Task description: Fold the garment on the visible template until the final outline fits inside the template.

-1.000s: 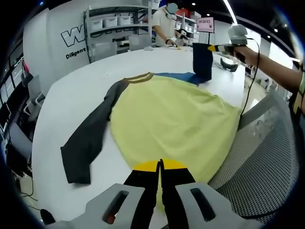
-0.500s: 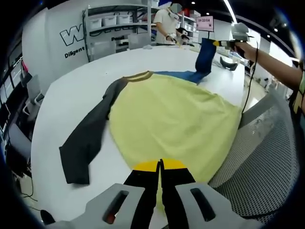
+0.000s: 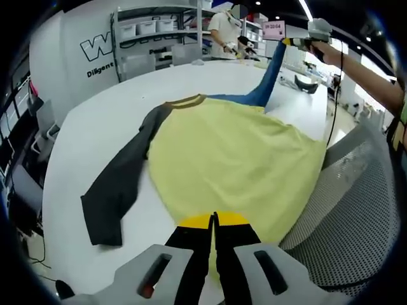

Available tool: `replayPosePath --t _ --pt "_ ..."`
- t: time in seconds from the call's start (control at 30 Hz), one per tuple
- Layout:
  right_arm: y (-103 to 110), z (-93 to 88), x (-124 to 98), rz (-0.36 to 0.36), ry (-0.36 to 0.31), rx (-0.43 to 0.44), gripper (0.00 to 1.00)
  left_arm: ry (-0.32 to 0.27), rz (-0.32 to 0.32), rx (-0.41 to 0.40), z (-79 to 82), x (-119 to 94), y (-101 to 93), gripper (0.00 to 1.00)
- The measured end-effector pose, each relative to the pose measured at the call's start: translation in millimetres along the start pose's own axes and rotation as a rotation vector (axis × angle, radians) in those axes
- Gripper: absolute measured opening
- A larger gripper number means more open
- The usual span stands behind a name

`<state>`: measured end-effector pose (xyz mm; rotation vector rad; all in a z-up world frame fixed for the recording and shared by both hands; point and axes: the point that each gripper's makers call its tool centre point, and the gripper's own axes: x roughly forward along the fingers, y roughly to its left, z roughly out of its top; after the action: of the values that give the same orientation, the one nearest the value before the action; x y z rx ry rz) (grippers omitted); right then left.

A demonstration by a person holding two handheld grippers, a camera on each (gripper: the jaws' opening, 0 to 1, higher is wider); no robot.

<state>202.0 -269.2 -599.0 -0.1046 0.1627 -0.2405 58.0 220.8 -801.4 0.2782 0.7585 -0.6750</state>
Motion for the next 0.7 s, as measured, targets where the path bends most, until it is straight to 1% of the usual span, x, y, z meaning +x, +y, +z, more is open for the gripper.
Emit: replayPosePath --t 0.03,0.13,0.33,0.43,0.47,0.53,0.63,0.67,0.7 --pt "-0.5 5.1 1.0 0.002 -0.01 0.007 0.0 0.001 0.0 -0.002 -0.4 0.1 0.0 0.02" --pt "-1.1 12.8 5.1 0.005 -0.026 0.005 0.0 0.0 0.001 -0.001 -0.6 -0.2 -0.2 0.02" --pt "-5.6 22.7 19.3 0.01 -0.037 0.01 0.0 0.004 0.002 -0.007 -3.3 -1.1 0.1 0.02" --pt "-3.5 30.1 19.8 0.013 -0.048 0.019 0.0 0.008 0.005 -0.007 -4.8 -1.7 1.0 0.02" --pt "-0.6 32.0 19.1 0.019 -0.053 0.015 0.0 0.009 0.008 -0.008 -5.7 -1.9 1.9 0.02" --pt "14.2 36.8 16.4 0.057 -0.066 0.014 0.0 0.01 0.012 -0.014 -6.4 -2.3 2.8 0.02" --pt "28.8 39.0 13.3 0.091 -0.068 0.003 0.0 0.012 0.016 -0.015 -6.7 -2.7 3.8 0.02" --pt "35.4 39.9 12.2 0.109 -0.069 0.003 0.0 0.01 0.016 -0.015 -6.3 -2.7 3.8 0.02" --pt "47.5 41.8 9.5 0.135 -0.072 0.004 0.0 0.007 0.014 -0.016 -5.2 -2.8 3.5 0.02"
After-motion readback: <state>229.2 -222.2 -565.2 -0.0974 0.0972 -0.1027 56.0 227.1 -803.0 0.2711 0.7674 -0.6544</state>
